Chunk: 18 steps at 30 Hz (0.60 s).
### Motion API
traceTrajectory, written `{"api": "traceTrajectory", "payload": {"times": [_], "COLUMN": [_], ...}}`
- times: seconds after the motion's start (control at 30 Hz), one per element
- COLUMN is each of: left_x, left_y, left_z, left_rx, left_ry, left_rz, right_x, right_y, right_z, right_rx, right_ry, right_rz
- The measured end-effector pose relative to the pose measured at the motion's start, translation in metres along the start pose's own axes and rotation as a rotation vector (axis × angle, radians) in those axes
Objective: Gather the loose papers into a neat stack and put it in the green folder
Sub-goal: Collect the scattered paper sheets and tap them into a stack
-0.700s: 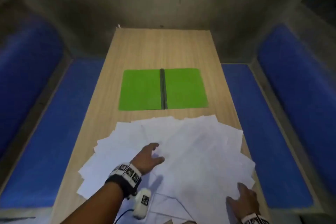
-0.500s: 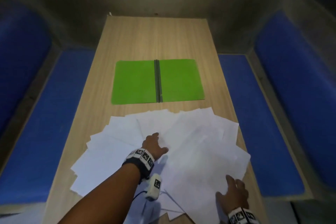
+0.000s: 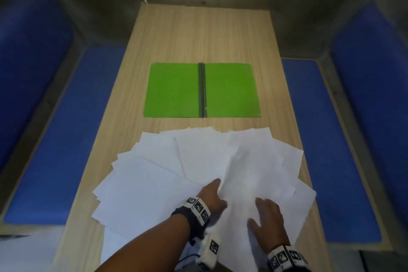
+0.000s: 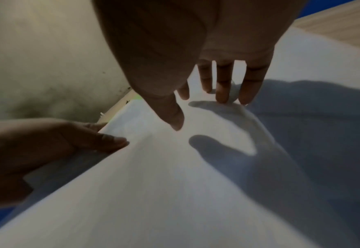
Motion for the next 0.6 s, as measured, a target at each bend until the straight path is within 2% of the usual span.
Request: {"api": "traceTrajectory", "payload": {"times": [0.07, 0.13, 0.23, 0.33, 0.4, 0.5, 0.57, 0.6], "left_x": [0.002, -0.003, -0.038, -0.101, -0.157, -0.223, -0.246, -0.255], "left_y": [-0.018, -0.049, -0.111, -0.161, -0.185, -0.201, -0.199, -0.198], "left_z": [-0.018, -0.044, -0.097, -0.152, -0.189, -0.236, -0.257, -0.264], "left_rx": [0.026, 0.106, 0.305, 0.509, 0.636, 0.774, 0.827, 0.858], "left_ry": [0.048, 0.100, 0.120, -0.013, -0.139, -0.241, -0.292, -0.308], "left_rz": [-0.121, -0.246, -0.413, -0.551, -0.555, -0.634, -0.687, -0.722], "right_x": [-0.010, -0.015, -0.035, -0.080, -0.118, -0.172, -0.202, -0.216], "right_y": [-0.017, -0.036, -0.052, -0.047, -0.031, 0.016, 0.047, 0.059], "right_z": [0.001, 0.001, 0.005, 0.013, 0.020, 0.033, 0.042, 0.045], "right_rx": [0.075, 0.149, 0.178, 0.099, 0.023, -0.190, -0.251, -0.249], "right_ry": [-0.021, 0.022, 0.023, -0.098, -0.197, -0.277, -0.286, -0.292], "right_rz": [0.158, 0.343, 0.425, 0.360, 0.338, 0.350, 0.199, 0.049]}}
Point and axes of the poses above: each hand's wrist, its own z-axis towards the middle knuckle, its own y-axis out of the palm, x = y × z, the point moved 8 cm from there along z, towards the middle knuckle, and after that the axes turned 1 degree about -y, right-handed, at the moved point
